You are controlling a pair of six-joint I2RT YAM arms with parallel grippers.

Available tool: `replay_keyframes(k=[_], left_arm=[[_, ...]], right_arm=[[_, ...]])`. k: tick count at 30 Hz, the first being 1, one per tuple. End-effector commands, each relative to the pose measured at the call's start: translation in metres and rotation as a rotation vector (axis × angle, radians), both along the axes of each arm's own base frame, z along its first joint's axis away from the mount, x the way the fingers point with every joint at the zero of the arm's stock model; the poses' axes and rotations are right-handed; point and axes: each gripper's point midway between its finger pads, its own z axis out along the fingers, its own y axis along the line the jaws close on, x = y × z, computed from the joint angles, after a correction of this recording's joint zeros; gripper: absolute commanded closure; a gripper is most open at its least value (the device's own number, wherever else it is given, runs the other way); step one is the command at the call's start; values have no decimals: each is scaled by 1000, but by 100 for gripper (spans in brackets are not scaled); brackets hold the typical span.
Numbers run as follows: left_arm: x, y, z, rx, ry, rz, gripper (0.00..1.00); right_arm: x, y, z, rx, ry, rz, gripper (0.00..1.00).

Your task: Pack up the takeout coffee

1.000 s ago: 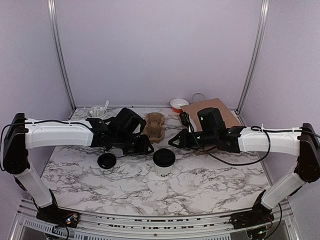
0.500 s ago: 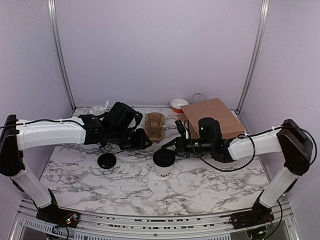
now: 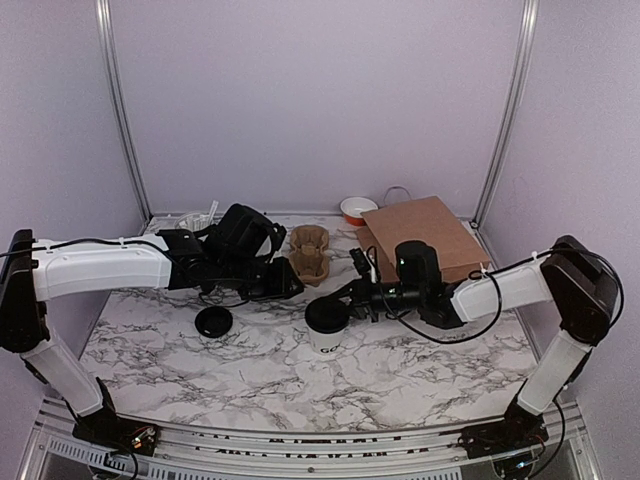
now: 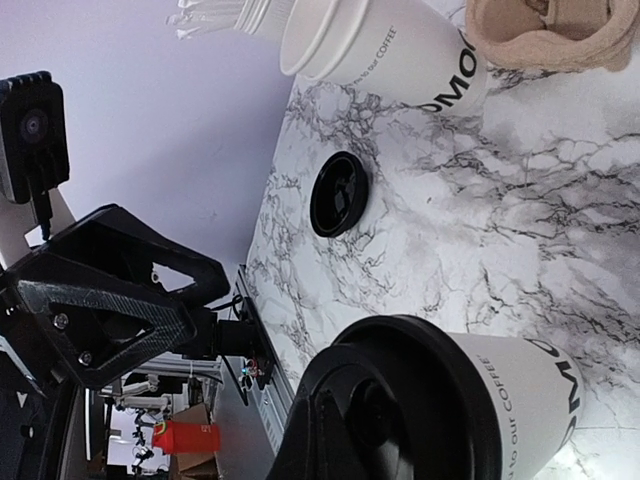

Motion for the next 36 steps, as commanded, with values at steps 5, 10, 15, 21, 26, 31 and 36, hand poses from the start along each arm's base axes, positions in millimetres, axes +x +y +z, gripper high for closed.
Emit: replay_keyframes(k=[5,10,15,21,26,31,36], left_arm=[[0,-21,41,-192,-29,-70,100],[-4,-41,70,-462,9,-154,100],[-9,-52,77,-590,58,-223,100],[-7,-52,-12,-475,188,-222,100],[-17,-44,-84,-367,314,-191,100],[-11,-41,-73,-316,270,-187,100],[-11,-43,-64,-321,259,-201,100]], right_arm=[[17,-2,67,-19,-156,-54,100],[32,-25,97,-97,-268,-185,100],[31,-37,102,-113,-287,-208,100],[26,-39,85,-128,-252,-193,100],[23,-39,71,-148,-221,-180,100],[22,-38,66,-153,-212,-172,100],[23,-34,65,-144,-211,-156,100]])
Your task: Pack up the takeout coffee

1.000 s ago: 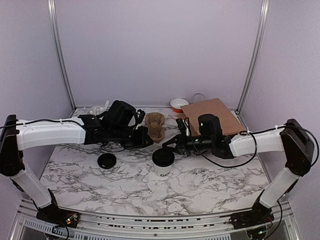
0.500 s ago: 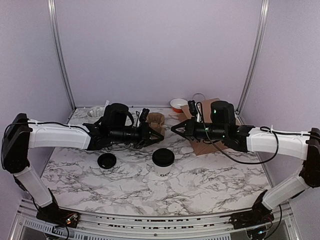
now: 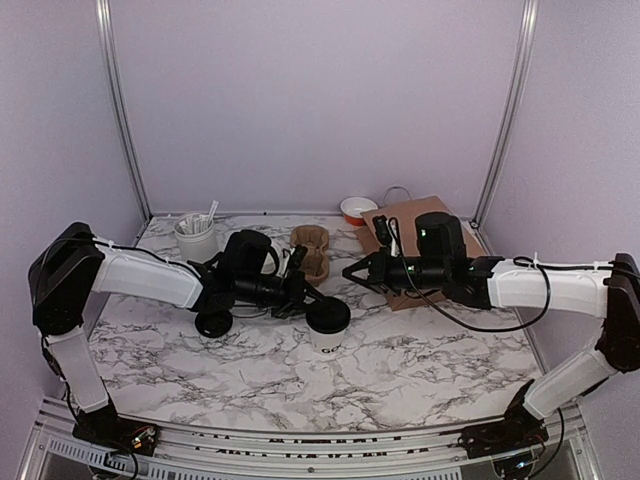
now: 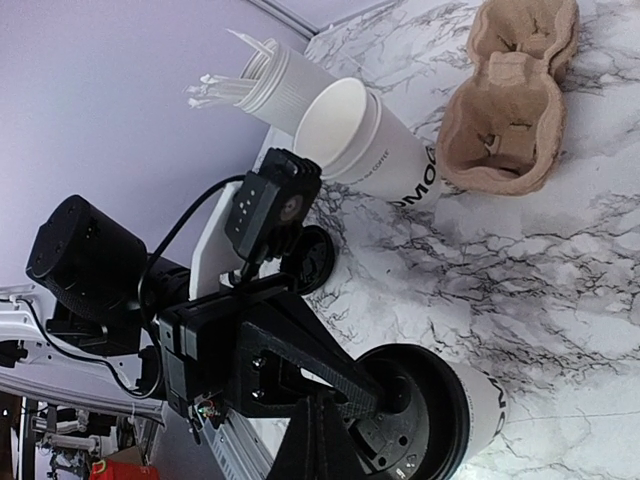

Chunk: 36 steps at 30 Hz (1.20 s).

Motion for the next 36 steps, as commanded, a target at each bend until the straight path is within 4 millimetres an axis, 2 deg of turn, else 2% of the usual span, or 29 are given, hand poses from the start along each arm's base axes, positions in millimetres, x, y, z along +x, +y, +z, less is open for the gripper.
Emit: replay_keyframes(k=[1,4,9,12,15,17,20,25,27,36], left_arm=[[-7,12,-24,118,49,1,100],[-5,7,-5,115,8,-19,100],[5,8,60,46,-113,20,100],[8,16,77,26,-136,47,100],[6,20,79,21,-136,52,100],[5,22,77,22,-129,55,100],[4,24,69,32,-116,60,100],[2,27,58,57,-102,62,100],[2,28,56,67,-102,62,100],[1,27,53,71,-98,55,100]], right_arm=[[4,4,0,5,-7,17,100],[4,8,4,16,-10,31,100],[5,13,26,62,-55,54,100],[2,16,34,96,-67,75,100],[-3,20,36,136,-58,111,100],[-6,21,26,144,-35,119,100],[-9,22,-5,146,34,123,100],[-19,20,-74,109,196,120,100],[-23,19,-91,81,249,126,100],[-15,19,-51,80,151,119,100]])
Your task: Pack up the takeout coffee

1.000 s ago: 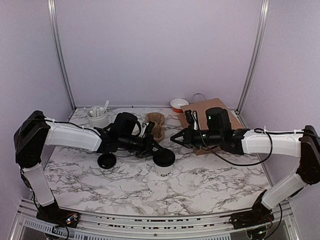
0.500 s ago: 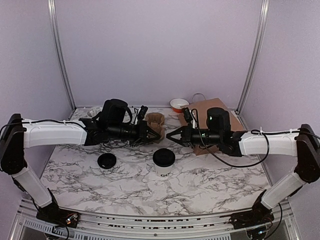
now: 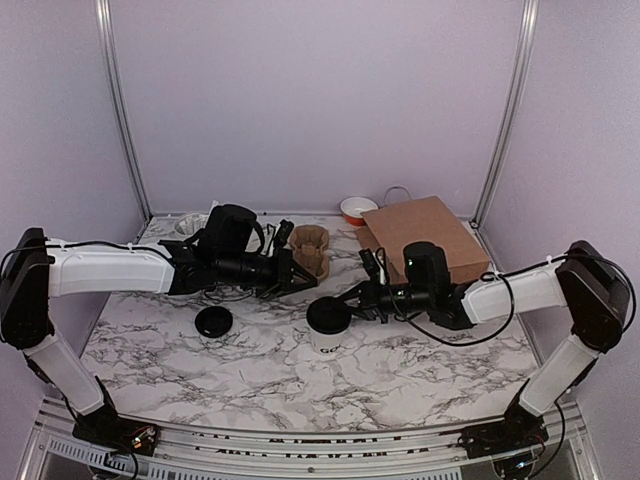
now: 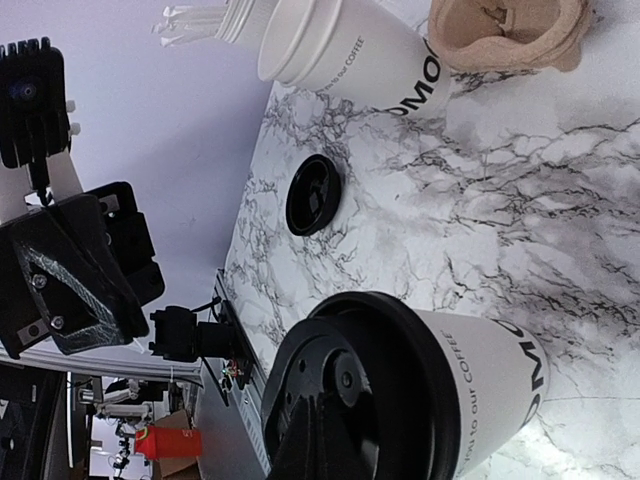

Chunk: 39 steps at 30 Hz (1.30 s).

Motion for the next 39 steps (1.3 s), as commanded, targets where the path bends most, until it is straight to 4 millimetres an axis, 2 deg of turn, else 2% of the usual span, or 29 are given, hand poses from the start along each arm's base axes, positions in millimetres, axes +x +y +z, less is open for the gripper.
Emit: replay_keyframes(k=[1,5,8,14,16,19,24,25,27,36,39], left_arm=[[0,3,-5,17,0,-5,100],[-1,2,-5,14,3,-8,100],[-2,-2,3,-14,7,-21,100],[-10,-12,39,-138,-8,-74,100],[-9,-12,36,-165,6,-81,100],[-7,-13,3,-148,64,-84,100],[-11,-10,-79,-69,191,-76,100],[-11,-8,-90,-56,206,-72,100],[-12,-8,-98,-45,220,-67,100],[-8,-11,-73,-80,176,-74,100],[-7,-16,-49,-119,150,-86,100]], right_arm=[[5,0,19,-9,-33,-6,100],[6,0,43,18,-84,-10,100],[8,-2,62,15,-133,-22,100],[11,-9,78,-18,-188,-43,100],[10,-10,79,-20,-193,-43,100],[9,-10,76,-22,-187,-39,100],[7,-10,66,-27,-164,-36,100],[7,-10,65,-26,-161,-34,100],[6,-11,63,-28,-156,-34,100],[6,-11,64,-29,-160,-36,100],[7,-10,65,-28,-163,-34,100]])
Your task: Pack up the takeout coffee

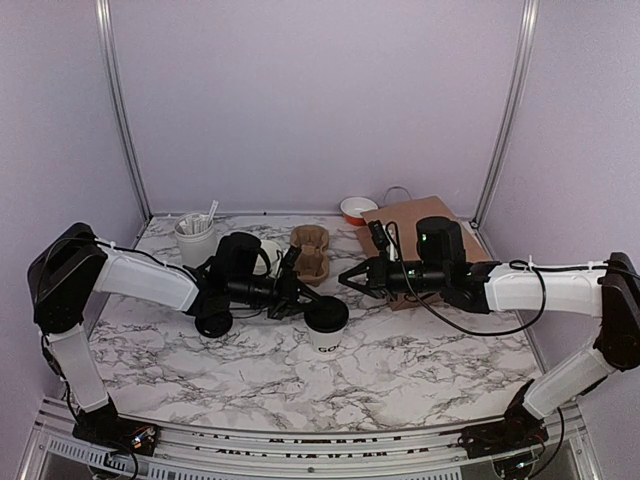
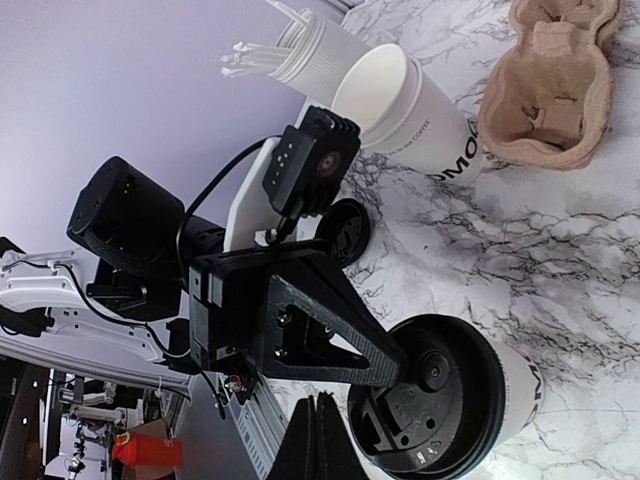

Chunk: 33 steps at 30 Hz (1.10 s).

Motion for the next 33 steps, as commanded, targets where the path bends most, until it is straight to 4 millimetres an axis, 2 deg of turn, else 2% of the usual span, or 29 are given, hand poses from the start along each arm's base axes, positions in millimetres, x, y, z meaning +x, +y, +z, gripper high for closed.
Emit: replay_keyframes(k=[1,7,10,12,14,20,22,24,33], left_arm=[[-3,0,16,-4,3,-8,100],[0,-1,71,-74,-76,0,100],[0,2,83,-72,-102,9,100],[0,4,86,-65,-111,16,100],[0,6,84,-54,-115,22,100],[0,8,82,-38,-115,28,100],[0,9,81,-31,-118,28,100],[0,10,82,-27,-123,30,100],[0,12,85,-20,-139,32,100]], right_arm=[[3,0,2,-4,-18,-2,100],[7,3,19,6,-56,5,100],[7,5,26,21,-72,11,100],[6,6,24,28,-69,19,100],[5,8,10,28,-48,27,100],[-7,11,-72,0,132,62,100],[-9,9,-89,-16,175,62,100],[-9,10,-86,-6,174,60,100],[4,9,-33,-32,50,32,100]])
